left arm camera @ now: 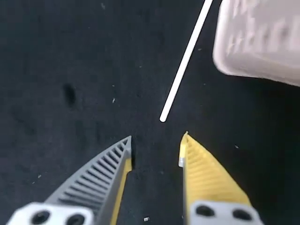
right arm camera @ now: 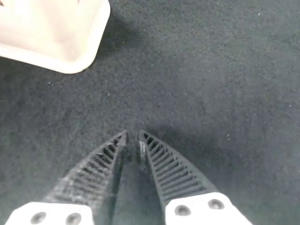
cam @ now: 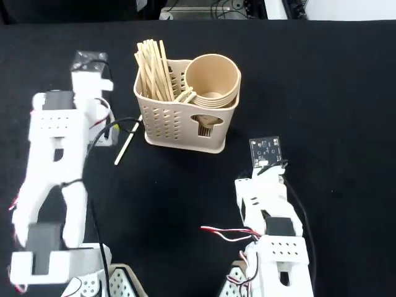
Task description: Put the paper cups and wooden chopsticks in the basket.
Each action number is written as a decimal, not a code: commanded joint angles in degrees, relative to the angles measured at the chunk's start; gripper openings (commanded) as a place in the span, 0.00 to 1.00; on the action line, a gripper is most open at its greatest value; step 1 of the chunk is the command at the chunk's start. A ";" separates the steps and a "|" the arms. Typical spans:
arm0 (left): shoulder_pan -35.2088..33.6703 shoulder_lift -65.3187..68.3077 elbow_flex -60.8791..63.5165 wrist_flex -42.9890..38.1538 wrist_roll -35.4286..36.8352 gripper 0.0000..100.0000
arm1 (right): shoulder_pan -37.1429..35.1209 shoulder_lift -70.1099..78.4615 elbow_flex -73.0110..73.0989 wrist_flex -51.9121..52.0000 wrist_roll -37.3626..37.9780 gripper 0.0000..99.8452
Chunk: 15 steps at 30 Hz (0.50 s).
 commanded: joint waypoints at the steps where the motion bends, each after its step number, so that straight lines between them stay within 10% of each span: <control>1: -0.40 5.01 2.86 -7.38 -0.44 0.17 | -0.26 -0.84 -0.04 -0.09 0.26 0.04; 15: -0.13 25.23 -1.98 -14.95 5.19 0.10 | -0.26 -0.84 -0.04 -0.09 0.26 0.04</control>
